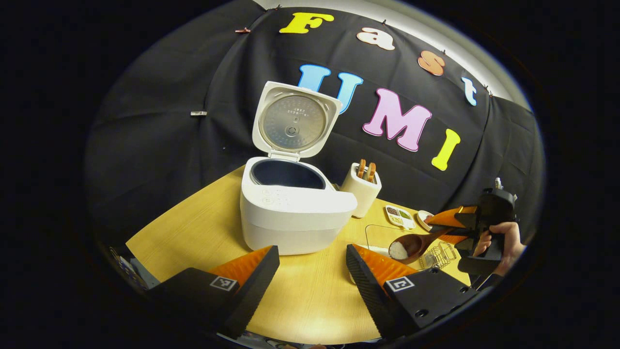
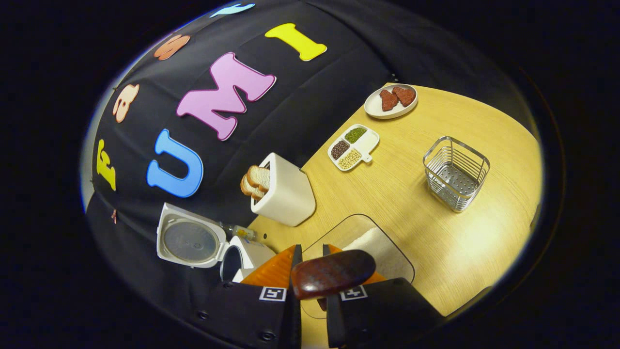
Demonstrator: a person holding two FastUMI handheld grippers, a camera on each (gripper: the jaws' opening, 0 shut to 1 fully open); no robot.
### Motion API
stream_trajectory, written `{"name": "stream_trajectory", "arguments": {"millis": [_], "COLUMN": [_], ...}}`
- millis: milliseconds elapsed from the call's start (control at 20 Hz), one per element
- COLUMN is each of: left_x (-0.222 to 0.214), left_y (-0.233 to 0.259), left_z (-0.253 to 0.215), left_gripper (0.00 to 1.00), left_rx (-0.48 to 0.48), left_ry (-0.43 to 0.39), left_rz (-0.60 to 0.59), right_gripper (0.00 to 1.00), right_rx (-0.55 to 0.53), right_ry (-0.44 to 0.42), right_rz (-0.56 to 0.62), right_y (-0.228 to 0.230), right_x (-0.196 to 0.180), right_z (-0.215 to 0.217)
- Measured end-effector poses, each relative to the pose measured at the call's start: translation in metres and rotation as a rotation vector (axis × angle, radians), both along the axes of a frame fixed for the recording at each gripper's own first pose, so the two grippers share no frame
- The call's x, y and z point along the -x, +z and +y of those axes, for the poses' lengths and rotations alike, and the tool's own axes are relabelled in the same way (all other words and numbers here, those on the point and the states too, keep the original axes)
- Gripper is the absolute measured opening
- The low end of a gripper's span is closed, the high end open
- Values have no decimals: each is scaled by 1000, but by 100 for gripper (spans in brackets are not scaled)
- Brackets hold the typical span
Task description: Close the left gripper, press the button to open the rice cooker; take a wooden spoon from the chopstick holder with the right hand, scoop a spoonful of rice and pour it into the rice cooker, then put the wooden spoon back into the chopstick holder.
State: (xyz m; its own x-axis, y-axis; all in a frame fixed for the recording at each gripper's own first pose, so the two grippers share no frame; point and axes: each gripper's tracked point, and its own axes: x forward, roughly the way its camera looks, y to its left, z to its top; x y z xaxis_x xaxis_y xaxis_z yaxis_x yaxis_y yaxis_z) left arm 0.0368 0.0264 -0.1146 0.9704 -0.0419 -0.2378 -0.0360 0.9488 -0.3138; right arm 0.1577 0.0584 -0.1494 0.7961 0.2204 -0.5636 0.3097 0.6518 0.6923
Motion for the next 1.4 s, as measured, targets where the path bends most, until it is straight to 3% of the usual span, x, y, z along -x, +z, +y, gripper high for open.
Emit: {"name": "stream_trajectory", "arguments": {"millis": [300, 500, 750, 1100, 1400], "left_x": [9, 18, 28, 35, 40], "left_y": [8, 7, 2, -9, -15], "left_z": [6, 18, 42, 79, 111], "left_gripper": [96, 96, 96, 96, 96], "left_rx": [-5, 12, 26, 53, 77], "left_ry": [-11, 17, 69, 150, 238], "left_rz": [-27, -31, -36, -18, -4], "right_gripper": [20, 20, 20, 19, 19], "right_rx": [-124, -256, -332, -302, -222], "right_ry": [-32, -25, 34, 153, 208], "right_rz": [-37, -21, -41, -104, -140], "right_y": [54, 82, 114, 140, 127], "right_x": [-15, -26, -42, -70, -100], "right_z": [14, 50, 107, 188, 238]}}
